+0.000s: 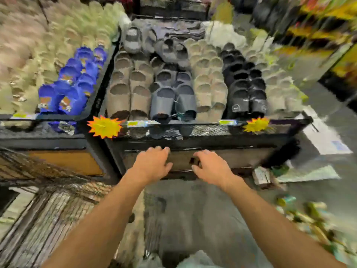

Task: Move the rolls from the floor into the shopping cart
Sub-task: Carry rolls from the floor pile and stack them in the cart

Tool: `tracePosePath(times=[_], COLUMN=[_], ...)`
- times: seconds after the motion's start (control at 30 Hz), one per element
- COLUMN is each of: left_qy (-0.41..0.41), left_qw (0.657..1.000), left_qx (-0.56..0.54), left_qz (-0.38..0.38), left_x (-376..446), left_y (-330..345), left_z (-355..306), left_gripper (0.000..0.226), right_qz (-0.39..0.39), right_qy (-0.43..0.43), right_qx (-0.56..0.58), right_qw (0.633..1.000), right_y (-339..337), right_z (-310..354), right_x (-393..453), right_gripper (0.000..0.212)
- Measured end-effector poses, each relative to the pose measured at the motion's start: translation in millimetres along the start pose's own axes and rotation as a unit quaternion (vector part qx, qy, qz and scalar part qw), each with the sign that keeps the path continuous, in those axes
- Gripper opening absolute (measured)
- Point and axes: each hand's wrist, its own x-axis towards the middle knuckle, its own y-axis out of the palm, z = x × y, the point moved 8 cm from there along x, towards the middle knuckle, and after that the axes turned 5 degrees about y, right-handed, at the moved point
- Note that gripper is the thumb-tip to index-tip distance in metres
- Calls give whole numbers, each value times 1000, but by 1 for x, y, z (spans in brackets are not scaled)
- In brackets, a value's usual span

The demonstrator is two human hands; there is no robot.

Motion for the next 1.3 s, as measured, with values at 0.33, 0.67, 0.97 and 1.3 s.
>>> tracePosePath(times=[0.33, 0.67, 0.97, 1.3], left_qy=[296, 489, 645, 677], left_qw=[951, 862, 745, 713], left_qx=[81, 119, 149, 149], left_qz=[37, 58, 77, 102], left_x=[49, 13, -30, 42], left_y=[3, 49, 108, 148], left_z=[-344, -658, -874, -1030], left_gripper=[47, 47, 47, 45], right_qz=[-73, -162, -162, -169], right_qy=[289, 536, 668, 699], right_qx=[79, 152, 195, 216], right_qw=[951, 815, 700, 661], right_y=[-31, -23, 19, 13], right_z=[-288, -475, -571, -725], right_x=[-203, -481, -615, -622], right_gripper=[44, 44, 48, 47])
